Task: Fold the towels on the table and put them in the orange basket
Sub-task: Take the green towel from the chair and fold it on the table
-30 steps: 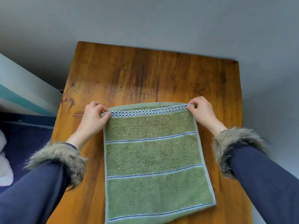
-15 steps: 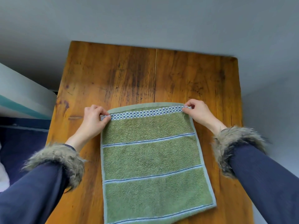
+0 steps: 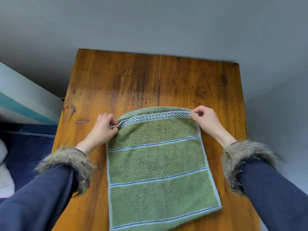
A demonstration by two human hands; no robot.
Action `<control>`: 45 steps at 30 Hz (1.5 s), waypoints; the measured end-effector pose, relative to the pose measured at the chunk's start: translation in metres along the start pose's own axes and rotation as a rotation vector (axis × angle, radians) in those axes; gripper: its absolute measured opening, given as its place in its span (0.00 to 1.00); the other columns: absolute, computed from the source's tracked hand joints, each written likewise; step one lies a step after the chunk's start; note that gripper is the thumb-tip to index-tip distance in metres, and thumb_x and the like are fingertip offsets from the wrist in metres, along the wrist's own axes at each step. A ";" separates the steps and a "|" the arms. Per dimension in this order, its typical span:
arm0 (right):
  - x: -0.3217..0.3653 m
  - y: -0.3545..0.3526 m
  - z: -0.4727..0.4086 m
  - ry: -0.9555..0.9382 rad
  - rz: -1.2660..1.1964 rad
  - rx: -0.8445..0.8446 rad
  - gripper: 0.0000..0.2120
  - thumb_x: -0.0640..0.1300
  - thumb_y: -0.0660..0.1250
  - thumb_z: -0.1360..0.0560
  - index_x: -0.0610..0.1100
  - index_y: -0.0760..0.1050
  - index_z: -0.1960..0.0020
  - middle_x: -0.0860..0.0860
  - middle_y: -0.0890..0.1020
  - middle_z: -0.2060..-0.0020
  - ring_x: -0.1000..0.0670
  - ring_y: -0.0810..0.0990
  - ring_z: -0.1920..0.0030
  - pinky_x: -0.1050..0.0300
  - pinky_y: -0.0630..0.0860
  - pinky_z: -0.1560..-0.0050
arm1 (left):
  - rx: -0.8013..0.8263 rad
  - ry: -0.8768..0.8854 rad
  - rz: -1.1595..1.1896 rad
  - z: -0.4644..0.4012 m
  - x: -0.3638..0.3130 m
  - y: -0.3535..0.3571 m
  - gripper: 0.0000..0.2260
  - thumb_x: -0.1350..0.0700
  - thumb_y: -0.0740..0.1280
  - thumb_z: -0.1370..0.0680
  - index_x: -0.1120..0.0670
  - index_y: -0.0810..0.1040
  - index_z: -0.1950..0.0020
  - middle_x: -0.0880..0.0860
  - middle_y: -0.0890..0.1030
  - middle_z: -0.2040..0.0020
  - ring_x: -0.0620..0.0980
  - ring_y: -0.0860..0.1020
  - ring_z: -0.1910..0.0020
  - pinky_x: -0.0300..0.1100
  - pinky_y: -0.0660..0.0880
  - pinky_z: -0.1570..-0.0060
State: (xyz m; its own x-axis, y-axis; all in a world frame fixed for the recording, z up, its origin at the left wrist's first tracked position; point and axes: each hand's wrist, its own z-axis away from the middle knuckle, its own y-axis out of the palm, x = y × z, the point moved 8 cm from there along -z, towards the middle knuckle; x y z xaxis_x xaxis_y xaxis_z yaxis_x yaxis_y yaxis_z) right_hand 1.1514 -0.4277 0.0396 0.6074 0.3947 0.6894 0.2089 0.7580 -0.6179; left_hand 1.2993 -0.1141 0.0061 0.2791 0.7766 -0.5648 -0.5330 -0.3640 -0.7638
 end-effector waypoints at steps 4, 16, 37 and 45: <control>0.002 -0.007 0.008 -0.016 -0.015 -0.020 0.02 0.42 0.68 0.26 0.46 0.77 0.57 0.55 0.79 0.62 0.57 0.74 0.62 0.62 0.69 0.60 | -0.007 -0.140 0.237 0.003 0.007 -0.007 0.09 0.62 0.69 0.28 0.50 0.72 0.62 0.48 0.76 0.63 0.44 0.71 0.67 0.38 0.63 0.69; 0.010 -0.038 0.048 -0.007 -0.116 -0.090 0.03 0.41 0.69 0.27 0.47 0.77 0.59 0.54 0.79 0.62 0.55 0.75 0.60 0.61 0.72 0.57 | -0.042 -0.095 0.499 0.032 -0.014 -0.053 0.05 0.61 0.73 0.29 0.55 0.79 0.62 0.49 0.80 0.64 0.39 0.74 0.67 0.31 0.69 0.64; 0.180 -0.194 0.136 -0.296 -0.279 -0.218 0.06 0.32 0.69 0.29 0.42 0.77 0.61 0.51 0.78 0.67 0.62 0.75 0.69 0.71 0.71 0.61 | -0.401 0.277 0.566 0.126 -0.130 -0.263 0.03 0.61 0.71 0.28 0.54 0.81 0.61 0.49 0.83 0.65 0.37 0.77 0.69 0.27 0.74 0.66; 0.216 -0.201 0.153 -0.359 -0.343 -0.176 0.09 0.29 0.68 0.29 0.42 0.76 0.63 0.51 0.80 0.69 0.63 0.76 0.71 0.70 0.73 0.63 | -0.490 0.302 0.593 0.144 -0.128 -0.293 0.04 0.64 0.72 0.29 0.56 0.80 0.60 0.54 0.82 0.61 0.47 0.77 0.63 0.27 0.75 0.63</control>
State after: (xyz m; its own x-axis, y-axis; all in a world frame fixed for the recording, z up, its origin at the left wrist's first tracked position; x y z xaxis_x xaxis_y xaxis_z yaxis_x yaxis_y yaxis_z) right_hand 1.1234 -0.4154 0.3707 0.1867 0.3160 0.9302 0.4941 0.7882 -0.3669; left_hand 1.3043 -0.0325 0.3470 0.3010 0.2391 -0.9232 -0.2698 -0.9072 -0.3229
